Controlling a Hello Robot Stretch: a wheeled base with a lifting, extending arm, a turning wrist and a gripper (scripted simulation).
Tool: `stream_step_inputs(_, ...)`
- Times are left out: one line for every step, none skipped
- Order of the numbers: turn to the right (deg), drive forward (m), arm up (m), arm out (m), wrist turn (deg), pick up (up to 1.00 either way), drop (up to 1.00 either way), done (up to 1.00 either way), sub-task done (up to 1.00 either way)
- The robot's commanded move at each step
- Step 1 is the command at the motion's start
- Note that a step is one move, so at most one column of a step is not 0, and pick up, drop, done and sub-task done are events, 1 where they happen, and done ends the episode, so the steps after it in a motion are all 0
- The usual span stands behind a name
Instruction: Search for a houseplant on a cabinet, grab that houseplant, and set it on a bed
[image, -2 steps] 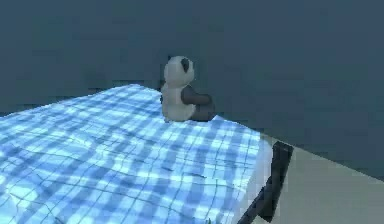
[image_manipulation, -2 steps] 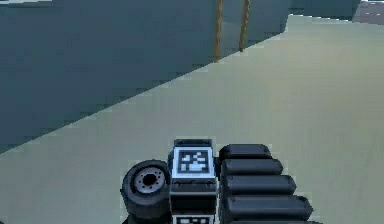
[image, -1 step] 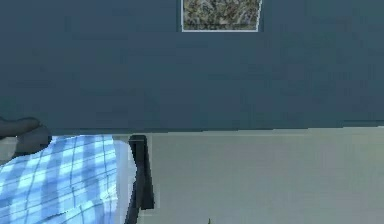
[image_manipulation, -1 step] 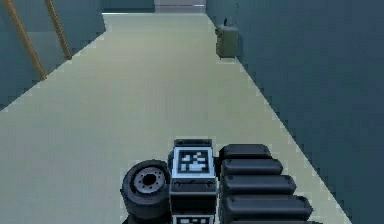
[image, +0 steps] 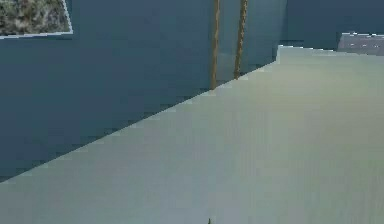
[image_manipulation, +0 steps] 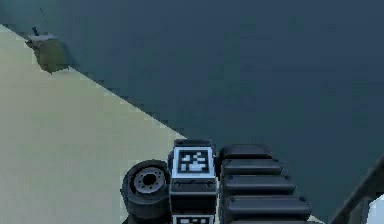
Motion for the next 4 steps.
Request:
stream_step_inputs(-45.0,0.0,0.0,0.0,0.0,0.0,0.0,0.0,0.0)
stream_step_inputs(-45.0,0.0,0.0,0.0,0.0,0.0,0.0,0.0,0.0)
stream_step_inputs(-9.0,0.0,0.0,0.0,0.0,0.0,0.0,0.0,0.0)
stream_step_inputs(45.0,0.0,0.0,0.0,0.0,0.0,0.0,0.0,0.0)
